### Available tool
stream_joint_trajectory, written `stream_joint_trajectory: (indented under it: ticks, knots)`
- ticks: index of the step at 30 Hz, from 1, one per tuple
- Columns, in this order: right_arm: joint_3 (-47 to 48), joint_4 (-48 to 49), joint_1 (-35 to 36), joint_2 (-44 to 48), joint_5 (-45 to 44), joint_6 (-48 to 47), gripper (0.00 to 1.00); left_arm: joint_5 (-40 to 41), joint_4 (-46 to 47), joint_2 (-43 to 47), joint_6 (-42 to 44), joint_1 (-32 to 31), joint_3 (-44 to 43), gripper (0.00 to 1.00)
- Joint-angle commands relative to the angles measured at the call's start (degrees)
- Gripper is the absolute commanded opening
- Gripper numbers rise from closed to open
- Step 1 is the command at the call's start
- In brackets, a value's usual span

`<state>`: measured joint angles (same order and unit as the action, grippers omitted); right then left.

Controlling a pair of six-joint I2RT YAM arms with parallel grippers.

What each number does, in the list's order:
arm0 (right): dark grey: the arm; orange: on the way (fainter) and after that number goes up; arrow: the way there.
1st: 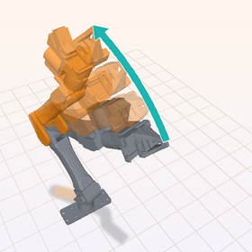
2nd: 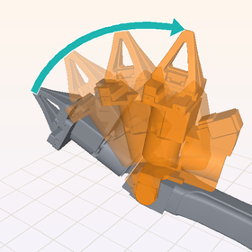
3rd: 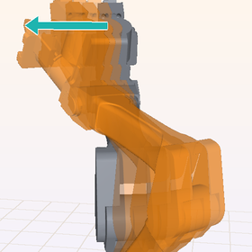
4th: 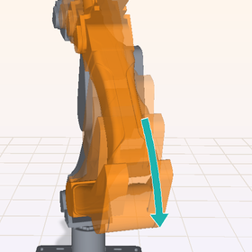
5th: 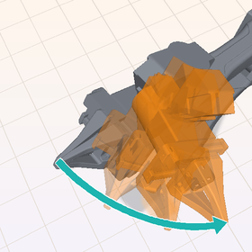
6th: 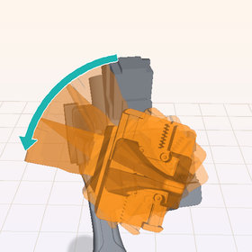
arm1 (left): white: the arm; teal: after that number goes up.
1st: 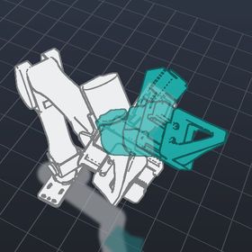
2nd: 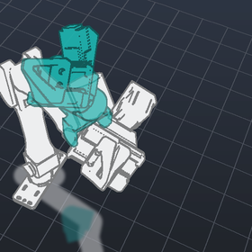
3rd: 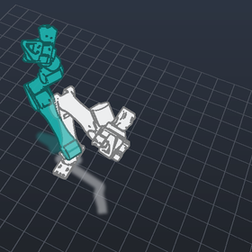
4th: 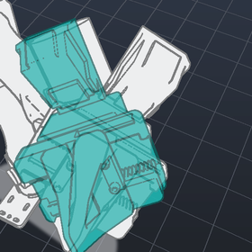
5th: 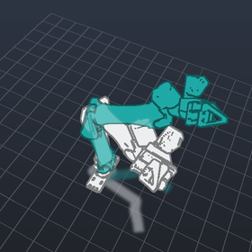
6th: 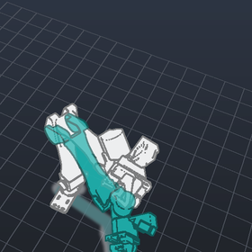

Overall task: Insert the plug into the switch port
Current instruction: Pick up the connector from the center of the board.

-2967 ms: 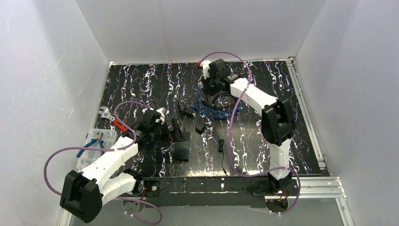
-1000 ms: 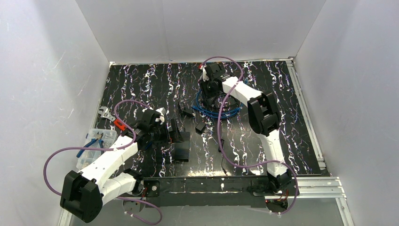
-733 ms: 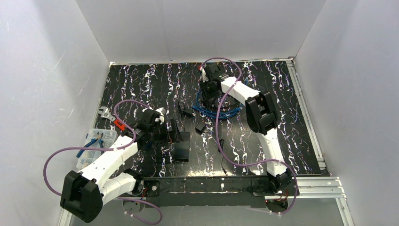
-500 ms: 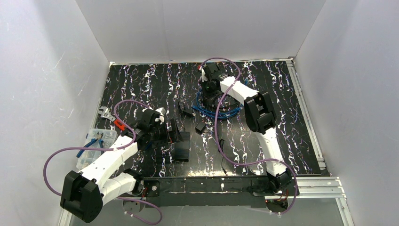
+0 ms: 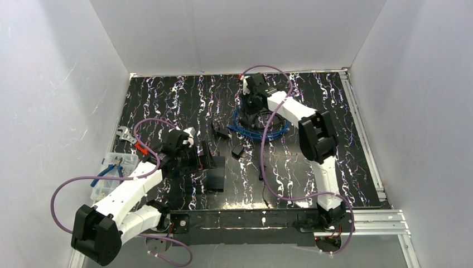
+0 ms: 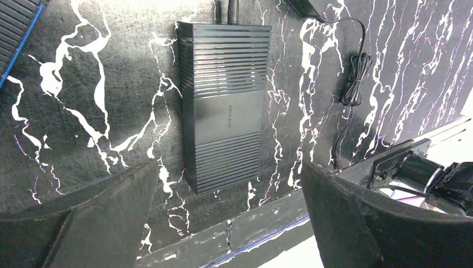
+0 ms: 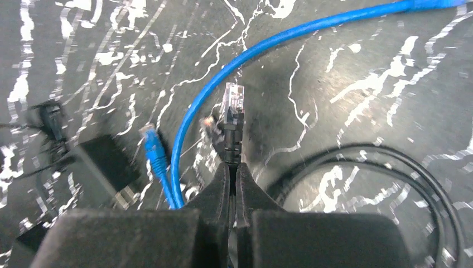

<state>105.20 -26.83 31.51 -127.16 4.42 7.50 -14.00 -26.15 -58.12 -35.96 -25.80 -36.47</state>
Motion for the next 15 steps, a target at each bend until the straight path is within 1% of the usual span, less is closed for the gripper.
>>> stream_joint_trajectory:
  ticks: [1, 8, 11, 15]
  knots:
    - [-6.0, 10.56, -0.31, 14.72, -1.16, 1.29, 0.01, 0.24, -2.58, 2.84, 1.03, 0.47, -1.66, 1.0]
    - [-18.13, 23.45, -0.25, 30.33, -3.57, 1.62, 0.01, 0.35, -4.52, 6.31, 1.44, 0.7, -2.48, 0.99]
    - [-21.69, 28.14, -0.21, 35.22, -4.11, -0.44, 0.01, 0.36, -5.26, 7.44, 1.69, 0.81, -2.76, 1.0]
    - [-26.61, 35.03, -0.03, 40.92, -7.49, -4.33, 0.01, -0.54, -5.48, 8.33, 1.73, 0.9, -3.04, 1.0]
